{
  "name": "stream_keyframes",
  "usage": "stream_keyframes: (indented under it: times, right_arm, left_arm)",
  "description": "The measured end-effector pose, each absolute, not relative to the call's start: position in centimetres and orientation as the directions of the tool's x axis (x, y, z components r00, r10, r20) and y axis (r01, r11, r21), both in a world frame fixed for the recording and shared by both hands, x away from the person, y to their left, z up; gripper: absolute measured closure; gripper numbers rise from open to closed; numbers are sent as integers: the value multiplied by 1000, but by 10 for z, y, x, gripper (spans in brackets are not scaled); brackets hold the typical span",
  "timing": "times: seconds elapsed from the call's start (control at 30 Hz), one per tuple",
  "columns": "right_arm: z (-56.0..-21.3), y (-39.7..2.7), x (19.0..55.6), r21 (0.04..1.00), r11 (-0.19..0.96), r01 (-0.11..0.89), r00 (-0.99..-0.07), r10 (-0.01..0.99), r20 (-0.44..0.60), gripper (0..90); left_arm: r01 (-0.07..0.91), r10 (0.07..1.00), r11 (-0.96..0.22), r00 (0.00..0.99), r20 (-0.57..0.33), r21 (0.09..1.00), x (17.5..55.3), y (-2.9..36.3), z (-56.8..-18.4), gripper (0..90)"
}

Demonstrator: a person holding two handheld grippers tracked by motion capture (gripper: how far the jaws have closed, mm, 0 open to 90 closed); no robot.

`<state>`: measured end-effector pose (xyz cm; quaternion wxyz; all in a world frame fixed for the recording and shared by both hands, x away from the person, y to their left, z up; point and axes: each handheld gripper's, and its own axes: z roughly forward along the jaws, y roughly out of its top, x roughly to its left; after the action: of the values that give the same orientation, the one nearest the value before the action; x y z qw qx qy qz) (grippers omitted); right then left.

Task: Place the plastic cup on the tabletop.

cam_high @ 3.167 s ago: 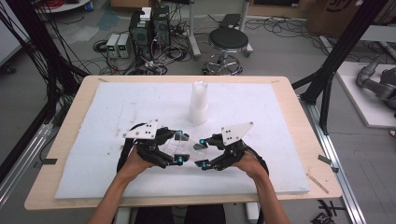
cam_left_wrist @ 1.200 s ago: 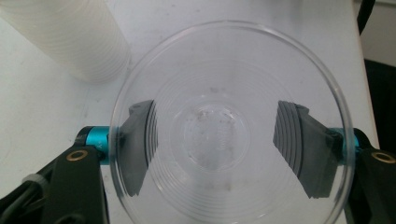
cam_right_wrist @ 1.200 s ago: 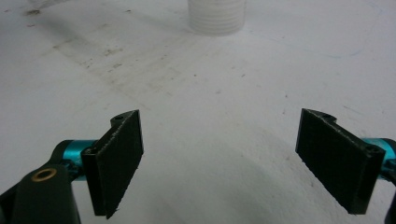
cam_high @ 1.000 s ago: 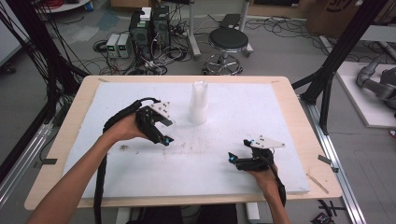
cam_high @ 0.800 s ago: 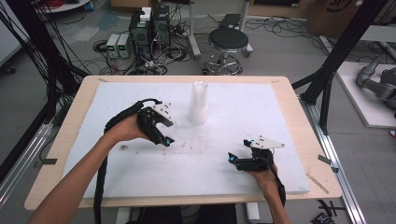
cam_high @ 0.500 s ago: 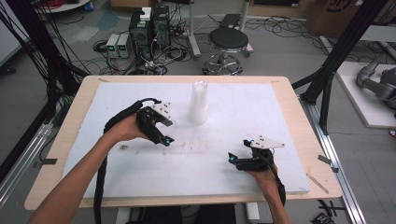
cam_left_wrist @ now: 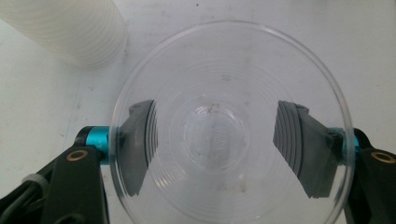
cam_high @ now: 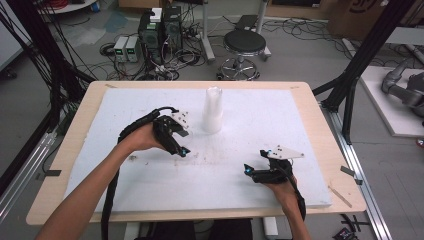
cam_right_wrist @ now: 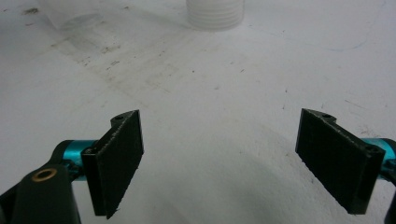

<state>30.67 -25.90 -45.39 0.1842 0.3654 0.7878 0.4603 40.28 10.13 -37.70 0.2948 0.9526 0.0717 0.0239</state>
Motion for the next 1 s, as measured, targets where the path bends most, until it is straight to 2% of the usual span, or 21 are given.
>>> stream_keyframes:
  times: [0.47, 0.8, 0.87, 1.0]
  right_arm:
    - [-454, -259, 307, 861, 311, 403, -667, 744, 44, 148]
    - [-454, -259, 307, 858, 318, 402, -671, 740, 40, 148]
    - [-454, -258, 307, 859, 319, 400, -669, 743, 36, 147]
    - [-454, -258, 306, 858, 316, 405, -667, 744, 40, 148]
  left_arm:
    - [118, 143, -846, 990, 9, 519, 402, 90, -393, 304]
    - [119, 152, -836, 988, 18, 536, 400, 87, -398, 303]
    - [118, 150, -837, 989, 16, 534, 400, 87, -399, 282]
    - [125, 140, -853, 990, -9, 507, 402, 85, -407, 175]
